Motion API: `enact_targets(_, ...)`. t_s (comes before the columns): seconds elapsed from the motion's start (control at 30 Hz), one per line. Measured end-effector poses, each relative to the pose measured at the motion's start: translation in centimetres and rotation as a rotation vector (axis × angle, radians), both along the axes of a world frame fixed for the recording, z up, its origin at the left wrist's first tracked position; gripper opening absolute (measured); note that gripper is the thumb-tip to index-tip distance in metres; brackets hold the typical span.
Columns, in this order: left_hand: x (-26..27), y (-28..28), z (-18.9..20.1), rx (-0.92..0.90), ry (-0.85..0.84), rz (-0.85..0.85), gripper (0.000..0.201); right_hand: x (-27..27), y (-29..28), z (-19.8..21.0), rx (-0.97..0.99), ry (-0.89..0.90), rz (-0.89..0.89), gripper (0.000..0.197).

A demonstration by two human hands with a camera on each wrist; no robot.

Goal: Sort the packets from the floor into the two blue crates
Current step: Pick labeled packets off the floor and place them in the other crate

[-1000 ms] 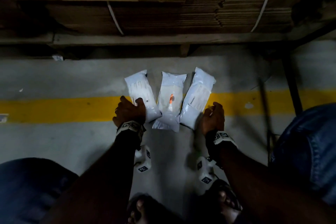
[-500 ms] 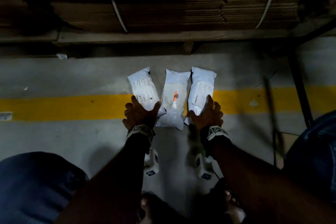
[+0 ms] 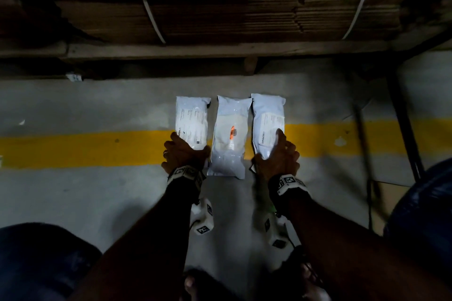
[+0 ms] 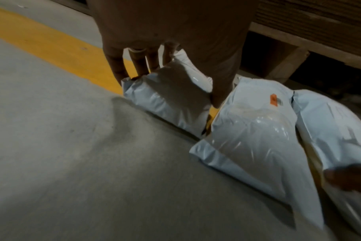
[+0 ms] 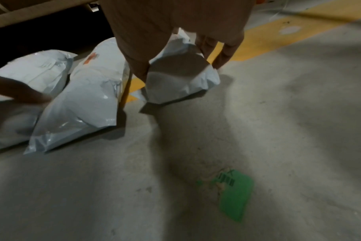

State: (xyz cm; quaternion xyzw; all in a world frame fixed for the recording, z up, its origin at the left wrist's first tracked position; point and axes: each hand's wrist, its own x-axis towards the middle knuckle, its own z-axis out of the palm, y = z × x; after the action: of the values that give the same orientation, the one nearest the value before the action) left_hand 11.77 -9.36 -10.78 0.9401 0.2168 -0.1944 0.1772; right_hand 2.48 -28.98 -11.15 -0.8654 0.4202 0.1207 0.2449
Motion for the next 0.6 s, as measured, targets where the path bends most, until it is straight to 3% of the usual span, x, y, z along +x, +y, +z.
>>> enact_targets(0.13,-0.7,-0.1,0.8,0.004,-0.027,-0.016,0.099,-0.2,-0.3,0.8,0.005,-0.053,-0.038,0.101)
enact_targets(0.27,-1.1,-0.3,5.0,-0.022,-0.034,-0.030,0.100,-0.7,-0.2,4.8,0.031,-0.100,-0.109,0.095)
enact_targets(0.47,-3.0,0.1,18.5,-0.044,-0.105,-0.128,0.103,-2.4,2.3,17.5,0.072,-0.232,-0.101,0.092)
enact_targets(0.6,-4.0,0.3,30.1,-0.097,-0.175,-0.161,0.106,-3.2,3.6,28.2,0.137,-0.266,-0.105,0.091)
